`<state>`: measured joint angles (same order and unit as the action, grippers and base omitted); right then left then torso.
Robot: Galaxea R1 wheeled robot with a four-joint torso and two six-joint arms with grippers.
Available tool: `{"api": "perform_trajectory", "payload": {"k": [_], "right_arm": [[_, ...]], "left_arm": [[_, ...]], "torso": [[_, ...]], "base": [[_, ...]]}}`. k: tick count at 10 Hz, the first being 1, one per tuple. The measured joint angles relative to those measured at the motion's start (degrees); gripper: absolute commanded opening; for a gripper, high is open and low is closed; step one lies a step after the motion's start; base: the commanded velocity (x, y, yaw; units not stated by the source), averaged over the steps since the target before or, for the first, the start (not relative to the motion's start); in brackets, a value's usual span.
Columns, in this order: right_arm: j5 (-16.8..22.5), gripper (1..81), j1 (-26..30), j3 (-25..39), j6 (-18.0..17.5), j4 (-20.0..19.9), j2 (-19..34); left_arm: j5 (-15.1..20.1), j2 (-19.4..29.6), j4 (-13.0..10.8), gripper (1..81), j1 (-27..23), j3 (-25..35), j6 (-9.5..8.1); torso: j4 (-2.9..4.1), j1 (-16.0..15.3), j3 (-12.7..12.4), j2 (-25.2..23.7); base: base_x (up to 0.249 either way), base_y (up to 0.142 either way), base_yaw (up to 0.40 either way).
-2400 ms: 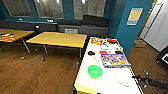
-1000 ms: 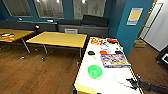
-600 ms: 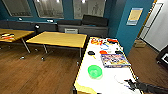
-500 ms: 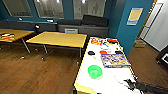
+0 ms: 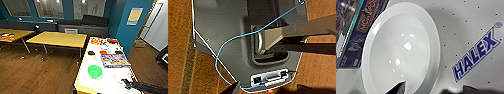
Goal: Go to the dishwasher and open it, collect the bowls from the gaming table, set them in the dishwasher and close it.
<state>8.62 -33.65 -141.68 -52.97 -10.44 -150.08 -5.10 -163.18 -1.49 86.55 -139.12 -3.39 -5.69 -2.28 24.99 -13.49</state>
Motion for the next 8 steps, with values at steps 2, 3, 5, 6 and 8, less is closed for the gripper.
{"api": "perform_trajectory", "payload": {"k": [2, 3, 5, 6, 8], "right_arm": [[-0.3, 1.0, -0.2, -2.3, -0.7, -0.2, -1.3], [-0.4, 1.0, -0.3, -3.2, -1.2, -0.2, -1.9], [-0.4, 1.0, -0.3, -3.3, -1.4, -0.2, -1.8], [-0.2, 1.0, -0.3, -2.0, -1.3, -0.2, -0.9], [2.2, 1.0, -0.3, 3.8, -1.2, 0.0, 4.2]], "left_arm": [[0.5, 0.0, 0.0, 81.1, 0.0, 0.0, -0.05], [0.6, 0.0, 0.0, 81.1, 0.0, 0.0, -0.07], [0.6, 0.0, 0.0, 81.1, 0.0, 0.0, -0.07], [0.6, 0.0, 0.0, 81.1, 0.0, 0.0, -0.05], [0.6, 0.0, 0.0, 81.1, 0.0, 0.0, -0.07]], "torso": [[0.0, 0.0, 0.0, 0.0], [0.0, 0.0, 0.0, 0.0], [0.0, 0.0, 0.0, 0.0], [0.0, 0.0, 0.0, 0.0], [0.0, 0.0, 0.0, 0.0]], "base": [[0.0, 0.0, 0.0], [0.0, 0.0, 0.0], [0.0, 0.0, 0.0], [0.0, 0.0, 0.0], [0.0, 0.0, 0.0]]}}
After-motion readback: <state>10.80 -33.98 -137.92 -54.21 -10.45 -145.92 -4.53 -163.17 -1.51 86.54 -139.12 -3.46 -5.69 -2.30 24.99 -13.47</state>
